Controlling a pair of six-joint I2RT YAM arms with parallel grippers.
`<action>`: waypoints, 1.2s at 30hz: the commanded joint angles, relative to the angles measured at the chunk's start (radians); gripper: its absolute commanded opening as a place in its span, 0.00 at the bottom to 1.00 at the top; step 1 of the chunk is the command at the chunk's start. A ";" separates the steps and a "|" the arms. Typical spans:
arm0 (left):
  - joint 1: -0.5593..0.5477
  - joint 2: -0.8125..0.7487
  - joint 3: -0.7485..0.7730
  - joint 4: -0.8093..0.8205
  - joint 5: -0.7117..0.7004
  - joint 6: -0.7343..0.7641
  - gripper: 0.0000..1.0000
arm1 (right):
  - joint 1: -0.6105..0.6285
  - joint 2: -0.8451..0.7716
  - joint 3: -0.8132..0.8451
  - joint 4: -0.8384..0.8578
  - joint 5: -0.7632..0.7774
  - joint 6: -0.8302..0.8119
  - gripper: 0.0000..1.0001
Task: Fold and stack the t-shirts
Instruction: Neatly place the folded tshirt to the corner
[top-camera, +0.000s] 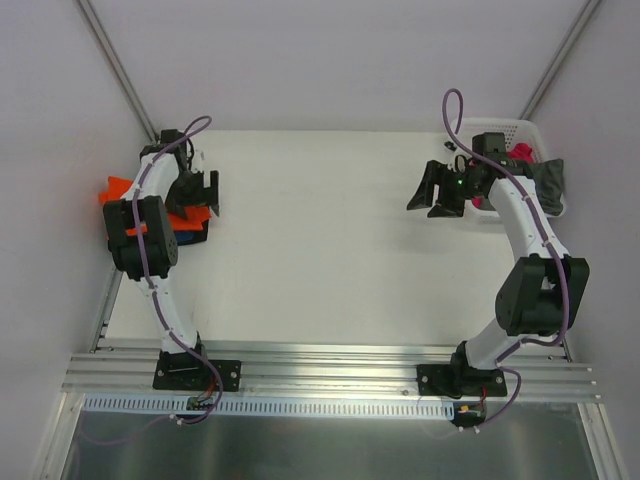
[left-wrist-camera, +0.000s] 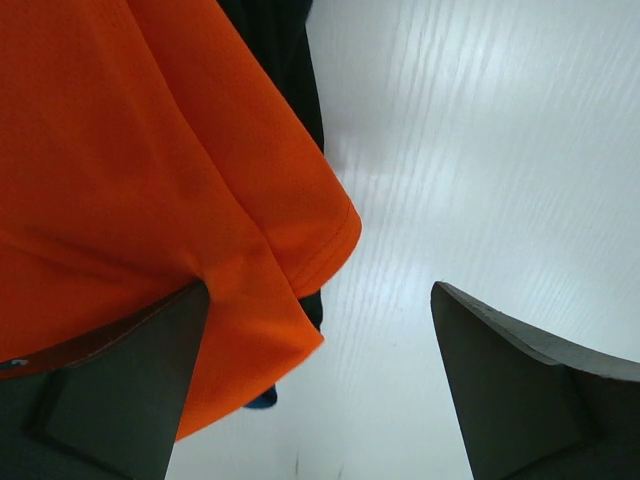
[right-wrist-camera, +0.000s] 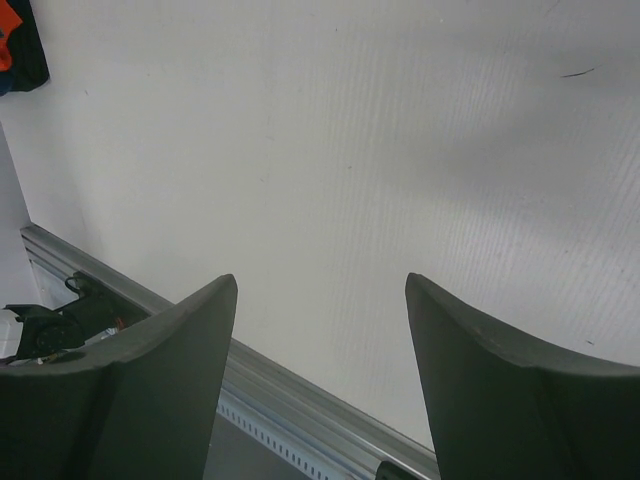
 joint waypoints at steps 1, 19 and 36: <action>-0.008 -0.098 -0.119 -0.058 0.059 -0.003 0.93 | -0.010 0.010 0.021 0.013 -0.025 0.011 0.72; -0.026 -0.200 0.155 -0.076 0.031 0.020 0.95 | -0.014 -0.016 0.019 0.011 -0.011 0.000 0.73; -0.124 -0.103 0.599 0.221 0.517 -0.361 0.79 | -0.019 0.125 0.585 -0.004 0.344 -0.240 0.73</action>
